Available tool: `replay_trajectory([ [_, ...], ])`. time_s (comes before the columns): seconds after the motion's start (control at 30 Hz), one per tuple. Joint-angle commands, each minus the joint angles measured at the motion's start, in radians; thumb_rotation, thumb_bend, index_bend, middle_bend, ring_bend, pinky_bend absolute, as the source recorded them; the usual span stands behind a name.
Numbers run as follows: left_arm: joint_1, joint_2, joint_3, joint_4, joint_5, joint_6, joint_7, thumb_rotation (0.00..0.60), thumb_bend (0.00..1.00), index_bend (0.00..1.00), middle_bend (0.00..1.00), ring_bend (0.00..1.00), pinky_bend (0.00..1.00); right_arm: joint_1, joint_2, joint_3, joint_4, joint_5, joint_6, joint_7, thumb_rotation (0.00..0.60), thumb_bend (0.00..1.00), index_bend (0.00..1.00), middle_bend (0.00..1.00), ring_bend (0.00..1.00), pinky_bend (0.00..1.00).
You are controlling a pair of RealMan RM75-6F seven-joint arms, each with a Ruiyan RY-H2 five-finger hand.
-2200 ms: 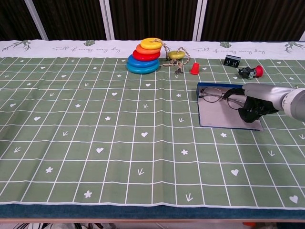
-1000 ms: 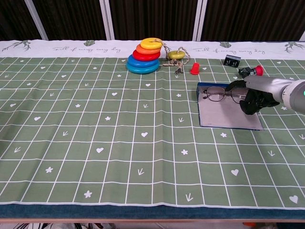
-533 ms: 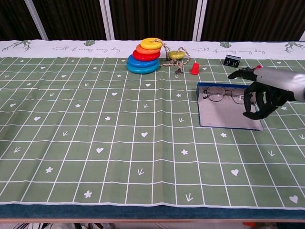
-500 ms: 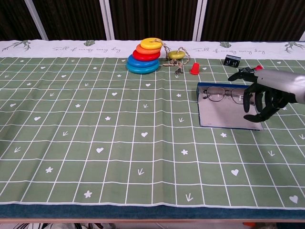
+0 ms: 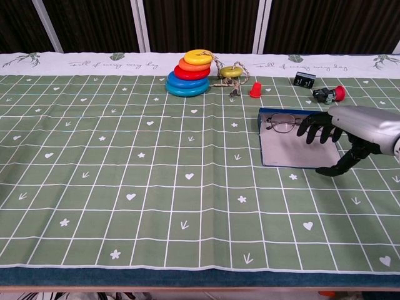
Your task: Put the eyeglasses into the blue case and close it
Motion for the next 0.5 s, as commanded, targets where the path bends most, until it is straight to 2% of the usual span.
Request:
replay_trajectory([
  [0.03,0.000,0.000,0.000,-0.001,-0.002,-0.001,0.001,0.600,0.31,0.19,0.01,0.00,0.00,0.006,-0.018,0.013,0.025,0.009,-0.016,-0.009,0.600,0.27,0.29,0.29,0.30,0.29],
  [0.5,0.001,0.000,-0.002,-0.003,-0.007,-0.001,0.005,0.600,0.31,0.19,0.01,0.00,0.00,0.012,-0.073,0.051,0.093,0.038,-0.039,-0.031,0.600,0.26,0.31,0.31,0.30,0.29],
])
